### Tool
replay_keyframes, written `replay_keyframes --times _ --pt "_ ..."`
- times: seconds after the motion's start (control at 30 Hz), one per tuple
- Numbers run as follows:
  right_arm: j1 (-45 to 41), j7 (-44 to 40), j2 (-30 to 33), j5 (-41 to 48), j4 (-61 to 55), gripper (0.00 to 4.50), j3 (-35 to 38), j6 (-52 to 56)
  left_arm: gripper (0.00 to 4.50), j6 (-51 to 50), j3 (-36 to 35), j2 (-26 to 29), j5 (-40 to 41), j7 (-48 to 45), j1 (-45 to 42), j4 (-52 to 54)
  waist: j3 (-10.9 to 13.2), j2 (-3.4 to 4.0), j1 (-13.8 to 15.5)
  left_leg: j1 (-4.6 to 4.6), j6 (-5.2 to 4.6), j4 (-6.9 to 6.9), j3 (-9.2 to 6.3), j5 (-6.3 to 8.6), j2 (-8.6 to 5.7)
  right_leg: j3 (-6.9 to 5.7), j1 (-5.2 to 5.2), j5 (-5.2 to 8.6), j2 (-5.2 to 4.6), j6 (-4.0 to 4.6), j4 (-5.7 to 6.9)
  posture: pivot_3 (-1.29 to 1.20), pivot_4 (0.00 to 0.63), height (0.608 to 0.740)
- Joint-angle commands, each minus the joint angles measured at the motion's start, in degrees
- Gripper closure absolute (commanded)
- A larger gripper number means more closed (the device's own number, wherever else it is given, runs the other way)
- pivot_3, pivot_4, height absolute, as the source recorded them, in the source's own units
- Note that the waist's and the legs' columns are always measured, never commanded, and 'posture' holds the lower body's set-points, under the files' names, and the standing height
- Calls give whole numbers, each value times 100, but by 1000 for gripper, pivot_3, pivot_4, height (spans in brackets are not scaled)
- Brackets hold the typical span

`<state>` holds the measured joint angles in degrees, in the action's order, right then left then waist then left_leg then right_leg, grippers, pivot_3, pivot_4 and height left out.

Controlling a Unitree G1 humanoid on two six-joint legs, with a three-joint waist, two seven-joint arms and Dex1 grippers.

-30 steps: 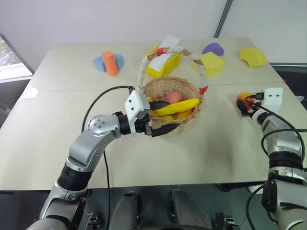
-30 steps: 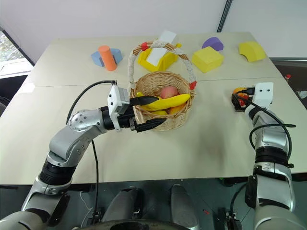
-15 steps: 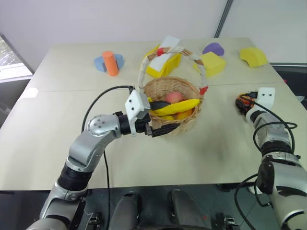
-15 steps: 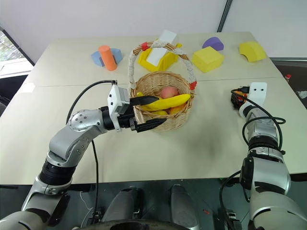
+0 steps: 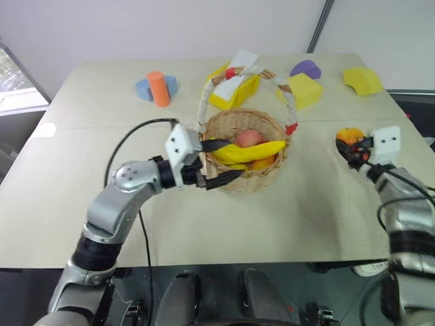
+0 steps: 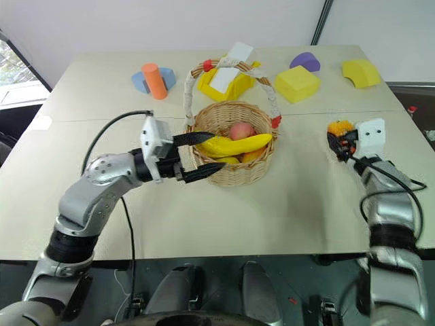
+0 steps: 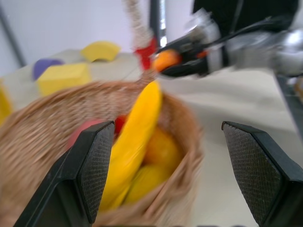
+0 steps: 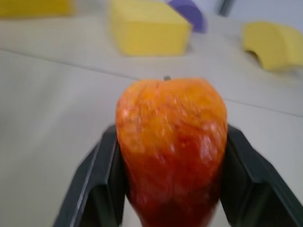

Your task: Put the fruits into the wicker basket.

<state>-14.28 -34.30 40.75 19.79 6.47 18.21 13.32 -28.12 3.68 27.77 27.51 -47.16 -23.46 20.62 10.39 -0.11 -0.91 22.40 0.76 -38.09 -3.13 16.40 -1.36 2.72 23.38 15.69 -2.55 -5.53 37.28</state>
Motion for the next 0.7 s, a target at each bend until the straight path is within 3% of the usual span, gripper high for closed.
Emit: replay_keyframes --times 0.03,0.13,0.27,0.43,0.6,0.7 --pt "699 -514 369 1288 -2427 2567 347 1119 597 216 -493 255 291 -283 250 109 1 4 -27 0 0 0 3 0 1 1 0 0 -1 0 -2 0 150 740" --pt "922 -444 495 2215 -3769 2567 243 1920 597 255 -701 519 320 -464 496 -18 1 4 -38 -20 0 -1 4 0 11 1 -15 0 5 0 -1 0 150 740" --pt "8 561 -94 2743 -4641 2567 -713 2683 597 348 -787 648 253 -512 580 -206 1 0 -28 -31 2 -3 2 -1 13 -1 -26 0 8 2 -1 0 150 740" --pt "-1166 1328 -688 2065 -4084 2567 -1840 3299 597 389 -735 520 243 -382 554 -145 0 -5 32 -3 5 -3 -5 -3 3 -10 -2 0 -5 3 -4 0 150 740" --pt "-1751 1714 -1115 1176 -3285 2567 -2425 3229 597 373 -672 348 240 -166 568 18 0 -6 22 11 4 -1 -7 -2 -7 -10 8 0 -18 2 -12 0 150 740" --pt "-1815 1622 -1157 924 -3153 1053 -2510 3126 597 350 -636 256 242 -60 606 133 0 -5 27 12 5 0 -7 -2 -7 -11 10 0 -18 2 -11 0 150 740"
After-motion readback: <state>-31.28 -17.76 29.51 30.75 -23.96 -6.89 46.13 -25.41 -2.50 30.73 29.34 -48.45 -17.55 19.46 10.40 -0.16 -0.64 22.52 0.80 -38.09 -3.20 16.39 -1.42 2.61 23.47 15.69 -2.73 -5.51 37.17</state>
